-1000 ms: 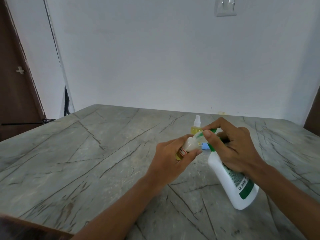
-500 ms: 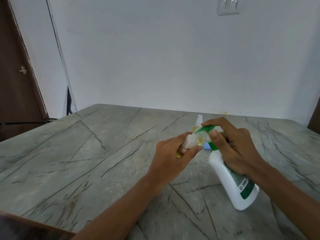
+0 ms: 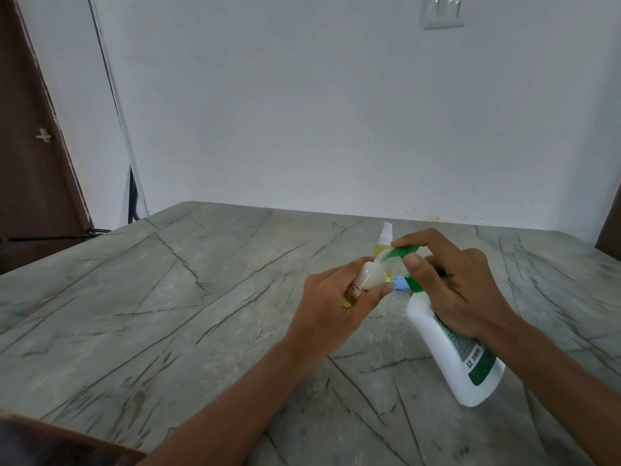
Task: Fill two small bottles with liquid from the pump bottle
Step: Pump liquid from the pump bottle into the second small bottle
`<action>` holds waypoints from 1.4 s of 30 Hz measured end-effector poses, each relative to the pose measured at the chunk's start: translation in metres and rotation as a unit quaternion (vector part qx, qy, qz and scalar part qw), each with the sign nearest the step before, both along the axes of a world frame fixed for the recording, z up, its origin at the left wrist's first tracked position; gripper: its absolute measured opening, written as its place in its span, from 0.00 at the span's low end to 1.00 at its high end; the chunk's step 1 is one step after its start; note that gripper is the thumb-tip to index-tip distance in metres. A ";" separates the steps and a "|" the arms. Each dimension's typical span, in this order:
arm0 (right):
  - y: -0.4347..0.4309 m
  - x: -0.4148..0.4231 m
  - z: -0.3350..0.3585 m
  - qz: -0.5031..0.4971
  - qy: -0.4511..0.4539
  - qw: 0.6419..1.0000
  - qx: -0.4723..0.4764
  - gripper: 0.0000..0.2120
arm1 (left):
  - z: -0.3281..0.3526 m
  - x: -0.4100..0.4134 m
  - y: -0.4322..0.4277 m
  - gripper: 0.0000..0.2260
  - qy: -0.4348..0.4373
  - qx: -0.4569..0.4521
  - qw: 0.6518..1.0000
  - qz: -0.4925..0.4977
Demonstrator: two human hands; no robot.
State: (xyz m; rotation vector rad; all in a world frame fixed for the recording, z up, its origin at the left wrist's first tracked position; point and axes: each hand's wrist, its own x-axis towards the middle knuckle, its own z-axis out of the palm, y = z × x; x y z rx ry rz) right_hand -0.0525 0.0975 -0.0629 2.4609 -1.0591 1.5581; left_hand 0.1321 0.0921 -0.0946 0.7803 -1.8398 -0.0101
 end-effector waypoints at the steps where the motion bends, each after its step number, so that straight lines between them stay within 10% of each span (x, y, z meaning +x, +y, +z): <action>1: 0.000 -0.001 -0.001 0.005 0.006 1.000 0.001 0.22 | 0.001 0.000 0.000 0.19 0.005 0.002 1.000 0.002; 42: -0.004 0.003 0.001 -0.021 -0.012 1.000 -0.007 0.17 | 0.000 -0.001 -0.001 0.20 0.021 -0.002 1.000 0.005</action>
